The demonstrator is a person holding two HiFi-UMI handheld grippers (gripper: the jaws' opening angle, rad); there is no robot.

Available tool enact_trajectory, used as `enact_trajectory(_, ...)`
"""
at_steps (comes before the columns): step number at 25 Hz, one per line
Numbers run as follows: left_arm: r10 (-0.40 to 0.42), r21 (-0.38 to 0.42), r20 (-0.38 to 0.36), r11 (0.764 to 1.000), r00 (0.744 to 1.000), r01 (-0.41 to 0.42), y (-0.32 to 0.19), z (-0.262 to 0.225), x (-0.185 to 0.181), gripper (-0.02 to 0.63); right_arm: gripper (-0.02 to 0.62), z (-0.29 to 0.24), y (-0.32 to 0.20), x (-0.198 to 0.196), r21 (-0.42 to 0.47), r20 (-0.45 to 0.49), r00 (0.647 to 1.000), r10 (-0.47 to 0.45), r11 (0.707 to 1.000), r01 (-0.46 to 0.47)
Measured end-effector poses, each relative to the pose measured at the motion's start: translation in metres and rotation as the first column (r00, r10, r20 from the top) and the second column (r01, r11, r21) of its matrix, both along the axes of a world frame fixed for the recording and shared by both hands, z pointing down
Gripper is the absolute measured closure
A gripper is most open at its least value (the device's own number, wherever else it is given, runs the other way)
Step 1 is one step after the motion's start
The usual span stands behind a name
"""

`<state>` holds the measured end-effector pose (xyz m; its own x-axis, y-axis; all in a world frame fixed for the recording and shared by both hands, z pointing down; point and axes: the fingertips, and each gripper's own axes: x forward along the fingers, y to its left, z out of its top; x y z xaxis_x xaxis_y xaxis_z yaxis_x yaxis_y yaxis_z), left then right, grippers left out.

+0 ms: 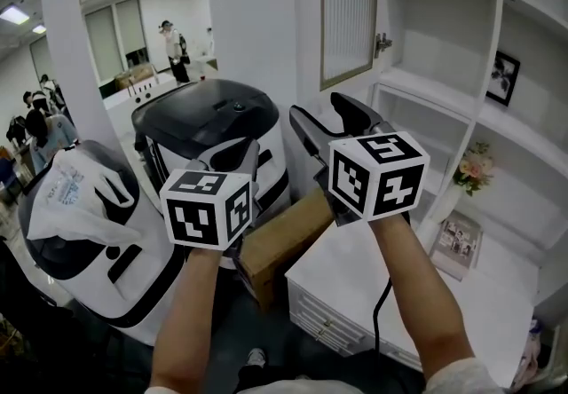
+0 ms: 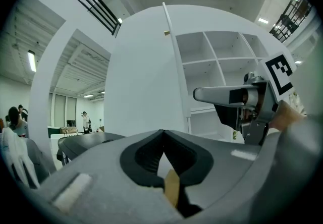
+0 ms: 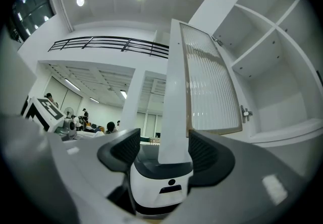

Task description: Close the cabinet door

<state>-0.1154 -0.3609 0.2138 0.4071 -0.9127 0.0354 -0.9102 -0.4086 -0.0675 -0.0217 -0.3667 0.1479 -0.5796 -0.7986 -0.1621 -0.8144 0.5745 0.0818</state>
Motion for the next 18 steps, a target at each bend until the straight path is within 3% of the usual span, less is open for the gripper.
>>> enact_trajectory(9, 0.141, 0.023, -0.018, 0.990, 0.990, -0.141, -0.049, -0.012, 0.001, 0.614, 0.316, -0.012, -0.031, -0.008, 0.025, 0.000, 0.991, 0.137, 0.990, -0.137)
enact_trajectory(18, 0.263, 0.037, -0.011, 0.964, 0.965, -0.262, -0.075, -0.016, 0.008, 0.614, 0.318, -0.019, -0.042, -0.012, 0.042, 0.026, 0.971, 0.236, 0.971, -0.237)
